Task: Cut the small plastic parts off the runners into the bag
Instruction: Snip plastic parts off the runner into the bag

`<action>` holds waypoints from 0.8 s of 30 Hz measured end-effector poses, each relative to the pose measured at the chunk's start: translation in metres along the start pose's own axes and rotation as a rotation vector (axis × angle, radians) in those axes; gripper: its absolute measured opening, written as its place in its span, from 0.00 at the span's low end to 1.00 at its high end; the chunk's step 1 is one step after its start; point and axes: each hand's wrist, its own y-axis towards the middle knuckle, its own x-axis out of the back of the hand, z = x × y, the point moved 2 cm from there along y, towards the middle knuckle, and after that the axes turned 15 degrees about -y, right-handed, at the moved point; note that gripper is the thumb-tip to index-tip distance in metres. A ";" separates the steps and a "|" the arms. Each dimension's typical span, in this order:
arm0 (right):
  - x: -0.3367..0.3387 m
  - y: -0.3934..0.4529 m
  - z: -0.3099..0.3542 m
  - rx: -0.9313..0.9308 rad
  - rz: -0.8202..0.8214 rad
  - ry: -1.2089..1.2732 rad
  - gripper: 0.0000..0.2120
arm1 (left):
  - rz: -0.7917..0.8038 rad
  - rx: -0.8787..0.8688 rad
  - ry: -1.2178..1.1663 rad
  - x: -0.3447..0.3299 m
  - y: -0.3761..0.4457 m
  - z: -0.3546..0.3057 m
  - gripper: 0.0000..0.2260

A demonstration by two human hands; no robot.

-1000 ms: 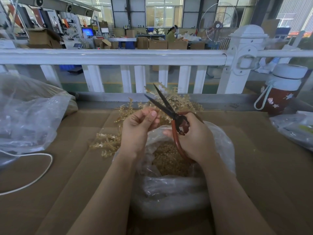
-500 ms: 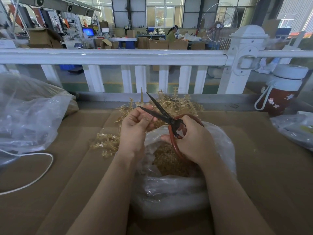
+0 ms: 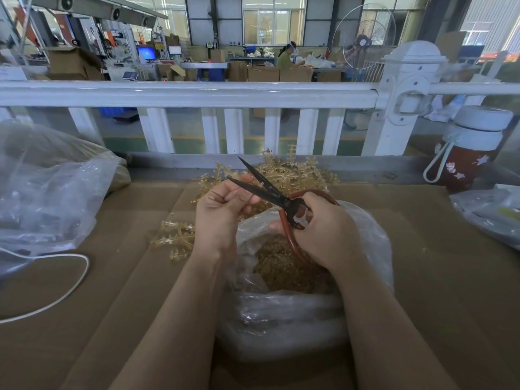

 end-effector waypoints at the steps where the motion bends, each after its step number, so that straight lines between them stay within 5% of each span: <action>1: 0.000 0.000 0.000 -0.004 0.003 -0.005 0.25 | 0.003 -0.001 0.001 0.000 0.000 0.000 0.10; 24: 0.005 -0.003 0.001 -0.018 -0.027 -0.075 0.28 | 0.009 0.050 0.028 0.002 0.000 0.001 0.03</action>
